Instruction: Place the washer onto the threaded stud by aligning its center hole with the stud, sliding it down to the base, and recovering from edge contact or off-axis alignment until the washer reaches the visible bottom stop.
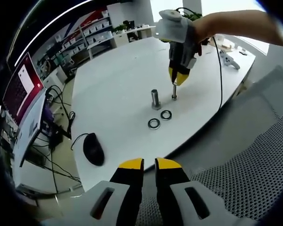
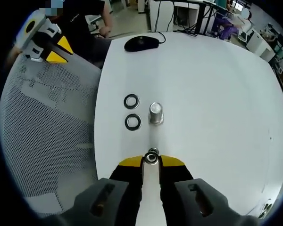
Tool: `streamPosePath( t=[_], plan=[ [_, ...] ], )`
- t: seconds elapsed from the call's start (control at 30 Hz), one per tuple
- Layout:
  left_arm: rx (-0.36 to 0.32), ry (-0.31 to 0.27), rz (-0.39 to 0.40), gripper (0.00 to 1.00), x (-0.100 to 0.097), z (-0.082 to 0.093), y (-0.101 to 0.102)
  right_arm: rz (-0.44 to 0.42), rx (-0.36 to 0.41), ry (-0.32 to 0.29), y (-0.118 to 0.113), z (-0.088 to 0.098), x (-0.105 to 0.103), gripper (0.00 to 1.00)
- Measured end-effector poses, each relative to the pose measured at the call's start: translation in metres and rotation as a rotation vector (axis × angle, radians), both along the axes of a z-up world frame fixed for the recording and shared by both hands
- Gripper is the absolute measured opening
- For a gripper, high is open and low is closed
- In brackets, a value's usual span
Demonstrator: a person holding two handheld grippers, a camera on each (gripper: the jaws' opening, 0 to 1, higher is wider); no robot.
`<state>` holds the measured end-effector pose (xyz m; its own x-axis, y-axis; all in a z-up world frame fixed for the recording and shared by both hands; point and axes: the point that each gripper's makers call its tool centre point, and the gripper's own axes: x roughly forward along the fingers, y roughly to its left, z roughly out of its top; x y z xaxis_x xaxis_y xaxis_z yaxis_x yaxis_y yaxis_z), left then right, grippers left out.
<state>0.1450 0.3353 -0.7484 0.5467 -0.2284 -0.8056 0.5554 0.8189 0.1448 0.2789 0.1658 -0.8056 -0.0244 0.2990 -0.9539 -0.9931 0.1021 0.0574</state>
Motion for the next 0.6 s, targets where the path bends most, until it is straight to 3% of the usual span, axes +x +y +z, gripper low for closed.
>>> streamPosePath(
  t=[0.6],
  plan=[
    [-0.002,-0.003,-0.003,0.07,-0.0009,0.0015,-0.0013,-0.004,-0.023,-0.012,-0.0006,-0.0095,0.0055,0.14]
  ],
)
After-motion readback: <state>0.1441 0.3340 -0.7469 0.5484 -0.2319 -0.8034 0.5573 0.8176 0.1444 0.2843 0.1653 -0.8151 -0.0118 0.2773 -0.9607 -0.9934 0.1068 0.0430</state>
